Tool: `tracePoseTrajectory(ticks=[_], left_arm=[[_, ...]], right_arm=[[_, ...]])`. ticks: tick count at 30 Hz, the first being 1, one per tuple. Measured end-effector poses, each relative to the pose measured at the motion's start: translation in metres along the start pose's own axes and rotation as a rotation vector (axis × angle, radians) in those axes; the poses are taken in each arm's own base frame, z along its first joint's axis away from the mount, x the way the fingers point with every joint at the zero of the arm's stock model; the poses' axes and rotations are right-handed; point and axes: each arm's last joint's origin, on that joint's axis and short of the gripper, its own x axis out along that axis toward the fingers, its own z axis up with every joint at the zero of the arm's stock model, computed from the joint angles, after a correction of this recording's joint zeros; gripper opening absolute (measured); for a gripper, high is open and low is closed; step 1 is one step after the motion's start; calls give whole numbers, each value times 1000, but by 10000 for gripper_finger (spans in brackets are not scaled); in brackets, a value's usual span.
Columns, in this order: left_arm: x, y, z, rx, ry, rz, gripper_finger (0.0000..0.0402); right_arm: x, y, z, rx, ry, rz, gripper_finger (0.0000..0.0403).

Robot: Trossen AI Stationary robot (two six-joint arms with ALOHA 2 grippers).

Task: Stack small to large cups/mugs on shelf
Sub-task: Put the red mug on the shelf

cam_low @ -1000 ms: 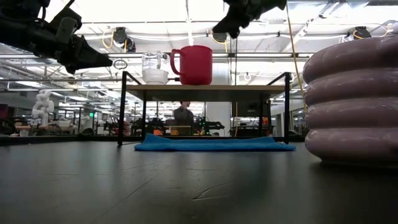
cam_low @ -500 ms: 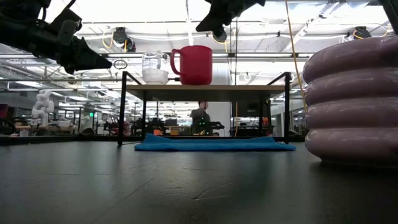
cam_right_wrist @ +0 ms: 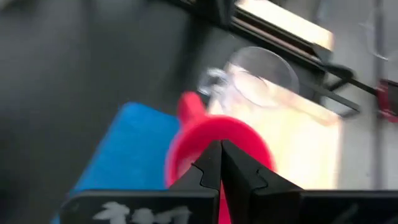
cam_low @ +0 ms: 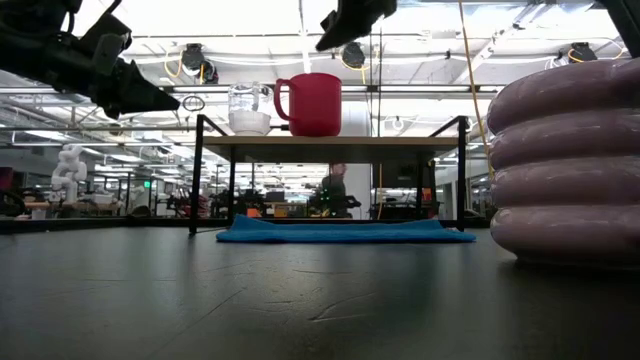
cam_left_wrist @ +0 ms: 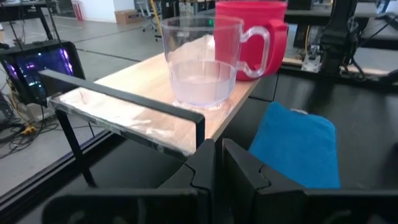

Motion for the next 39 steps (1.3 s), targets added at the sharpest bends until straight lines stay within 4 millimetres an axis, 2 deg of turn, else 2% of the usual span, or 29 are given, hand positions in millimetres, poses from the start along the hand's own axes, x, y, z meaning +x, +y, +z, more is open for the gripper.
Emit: tracePoseTrajectory(ticks=[5, 9, 17, 23, 30, 39], left_arm=[[0, 0, -2, 2, 25, 2, 31], [0, 0, -3, -2, 34, 3, 31], [0, 0, -4, -1, 35, 3, 31], [2, 0, -15, 8, 59, 5, 31], [6, 0, -29, -7, 22, 2, 31], [6, 0, -27, -12, -13, -1, 31]], right_arm=[[1, -1, 4, 0, -16, -44, 4], [0, -2, 5, 14, -21, -49, 24], [1, 1, 3, 44, 3, -23, 117], [1, 3, 0, 68, 32, 1, 176], [2, 8, -2, 80, 44, 50, 189], [20, 18, -13, 74, 100, 106, 188]])
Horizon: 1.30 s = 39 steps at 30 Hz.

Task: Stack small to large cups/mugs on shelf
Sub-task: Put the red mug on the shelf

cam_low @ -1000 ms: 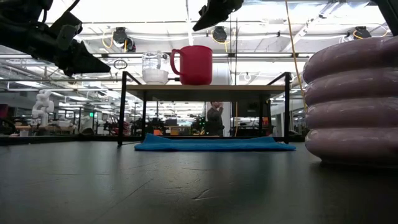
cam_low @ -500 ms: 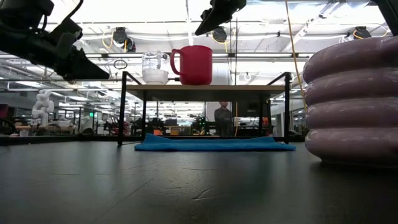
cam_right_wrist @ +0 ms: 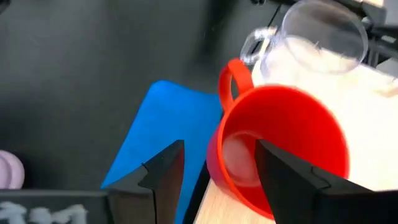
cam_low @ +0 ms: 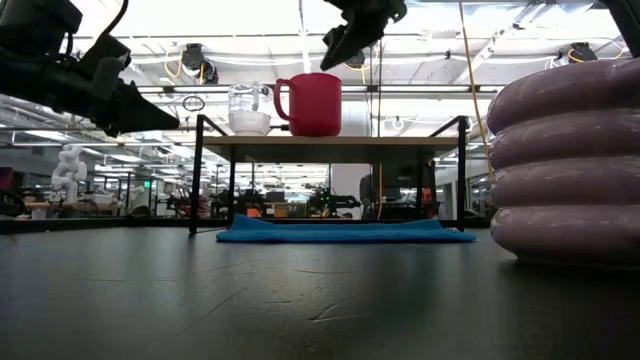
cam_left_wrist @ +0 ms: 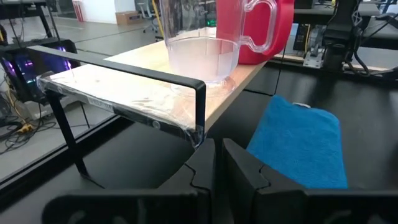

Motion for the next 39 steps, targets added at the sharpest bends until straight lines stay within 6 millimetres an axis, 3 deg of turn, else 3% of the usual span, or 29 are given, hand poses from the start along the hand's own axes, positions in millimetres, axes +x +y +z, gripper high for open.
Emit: tracePoseTrajectory(ticks=[22, 32, 39], left_arm=[[0, 0, 0, -3, 0, 0, 31], [0, 0, 0, -2, 3, 0, 31], [0, 0, 0, 2, 5, 0, 31]], right_arm=[[6, 0, 2, -33, -6, -28, 187], [37, -8, -5, -22, 47, 13, 187], [35, -9, -3, -37, 31, -3, 186]])
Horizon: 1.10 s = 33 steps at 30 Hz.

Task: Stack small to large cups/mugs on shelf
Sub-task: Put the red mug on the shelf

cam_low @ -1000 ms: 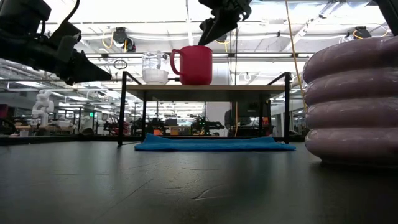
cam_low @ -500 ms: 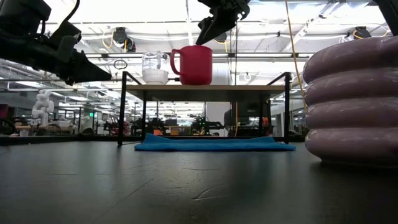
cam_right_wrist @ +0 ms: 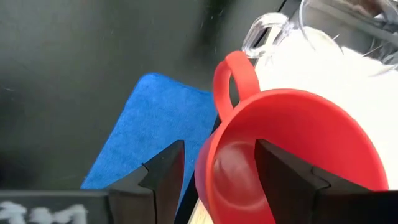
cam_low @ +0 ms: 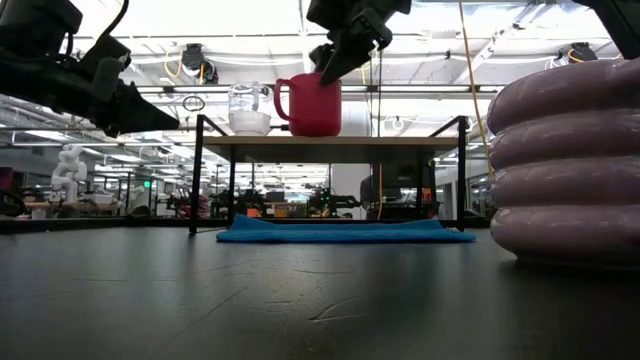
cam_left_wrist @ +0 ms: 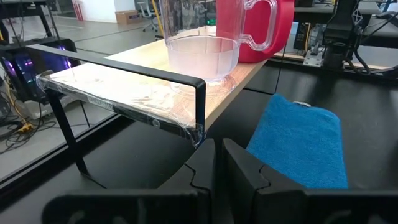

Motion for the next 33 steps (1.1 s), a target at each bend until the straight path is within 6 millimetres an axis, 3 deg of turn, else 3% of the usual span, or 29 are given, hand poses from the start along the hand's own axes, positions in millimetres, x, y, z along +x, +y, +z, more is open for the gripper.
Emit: tracePoseTrajectory(ticks=[10, 22, 33], left_arm=[[0, 0, 0, 4, 1, 0, 31], [0, 0, 0, 1, 3, 0, 31], [0, 0, -3, -15, 30, 3, 31]], right_arm=[[1, 0, 0, 0, -3, -3, 136], [1, -1, 1, -85, -8, -10, 11], [0, 0, -4, -240, 88, -36, 4]])
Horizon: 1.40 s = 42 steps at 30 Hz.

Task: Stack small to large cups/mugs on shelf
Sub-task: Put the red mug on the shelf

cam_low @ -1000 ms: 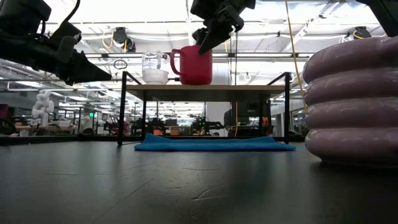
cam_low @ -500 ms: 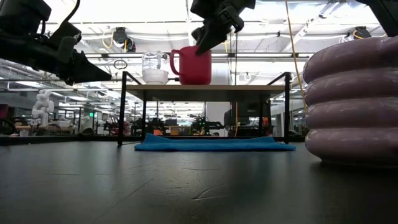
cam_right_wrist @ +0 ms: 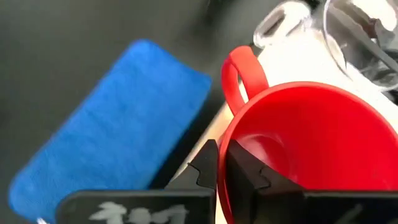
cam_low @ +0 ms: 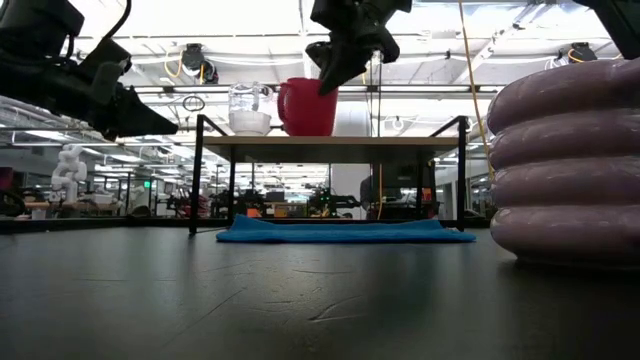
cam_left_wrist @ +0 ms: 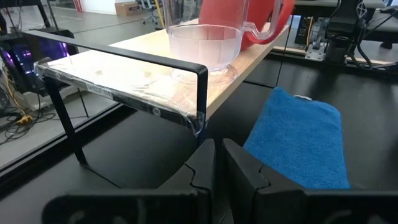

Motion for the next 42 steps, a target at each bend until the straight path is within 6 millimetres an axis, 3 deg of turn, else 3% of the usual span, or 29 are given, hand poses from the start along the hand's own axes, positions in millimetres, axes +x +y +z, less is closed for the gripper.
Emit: tracePoseTrajectory(ticks=[9, 15, 19, 31, 42], left_arm=[[0, 0, 1, -5, -11, -1, 31], [0, 0, 4, 5, -39, -3, 31], [0, -1, 7, -2, -68, -2, 31], [0, 0, 8, -7, -78, 1, 31], [0, 0, 8, -6, -78, 1, 31]], right_arm=[[-9, 5, -2, -43, 61, 4, 2], [-38, 10, 4, -60, 37, 5, 1], [-47, 9, 4, -50, -58, 75, 1], [-50, 11, -6, -99, -48, 136, 1], [-32, 9, -19, -183, -57, 158, 1]])
